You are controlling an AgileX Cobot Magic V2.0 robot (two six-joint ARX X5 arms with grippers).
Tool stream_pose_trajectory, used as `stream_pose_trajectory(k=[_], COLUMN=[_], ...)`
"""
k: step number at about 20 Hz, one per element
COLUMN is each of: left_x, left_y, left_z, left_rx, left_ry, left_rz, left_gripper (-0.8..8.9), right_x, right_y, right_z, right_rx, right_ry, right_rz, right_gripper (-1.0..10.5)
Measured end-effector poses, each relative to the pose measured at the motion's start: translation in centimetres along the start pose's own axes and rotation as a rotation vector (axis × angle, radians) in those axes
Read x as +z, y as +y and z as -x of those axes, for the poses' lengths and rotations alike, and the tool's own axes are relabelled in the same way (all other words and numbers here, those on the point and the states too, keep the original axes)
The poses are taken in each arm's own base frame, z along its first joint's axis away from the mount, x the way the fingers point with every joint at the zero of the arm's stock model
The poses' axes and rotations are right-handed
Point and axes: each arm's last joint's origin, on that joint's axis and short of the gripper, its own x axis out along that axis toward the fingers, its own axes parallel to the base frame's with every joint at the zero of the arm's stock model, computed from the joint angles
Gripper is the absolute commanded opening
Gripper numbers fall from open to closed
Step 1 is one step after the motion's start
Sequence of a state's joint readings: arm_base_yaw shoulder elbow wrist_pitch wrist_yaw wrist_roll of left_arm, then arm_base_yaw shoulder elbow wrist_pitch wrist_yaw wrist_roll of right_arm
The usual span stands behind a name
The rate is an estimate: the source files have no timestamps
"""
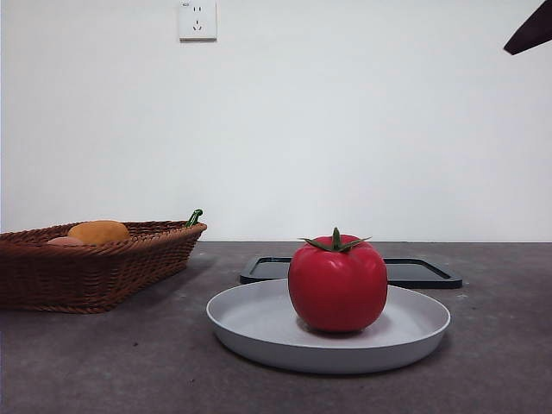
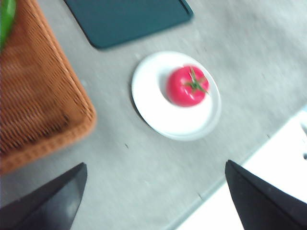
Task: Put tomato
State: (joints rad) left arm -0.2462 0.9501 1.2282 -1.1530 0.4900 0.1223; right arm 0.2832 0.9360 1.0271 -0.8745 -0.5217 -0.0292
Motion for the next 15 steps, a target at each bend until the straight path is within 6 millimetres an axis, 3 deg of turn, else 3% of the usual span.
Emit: stream_pose_trajectory(k=[9,15], left_x=[-0.4,-0.4], left_y=[-0.5,-0.5], left_z=[0.7,0.7], left_rx=[-0.021,-0.021], left_ry=[-0.018,-0.019], left_rz=[-0.02,-0.02], left_gripper=[4.69,4.68], right_x=[0.8,1.7], right_y=[0.4,0.3], right_z=[-2.6,-7.6], right_rx=[0.035,0.027], right_ry=[0.045,0.126], right_rz=[0.051,0.092], right_gripper=[4.2,4.5])
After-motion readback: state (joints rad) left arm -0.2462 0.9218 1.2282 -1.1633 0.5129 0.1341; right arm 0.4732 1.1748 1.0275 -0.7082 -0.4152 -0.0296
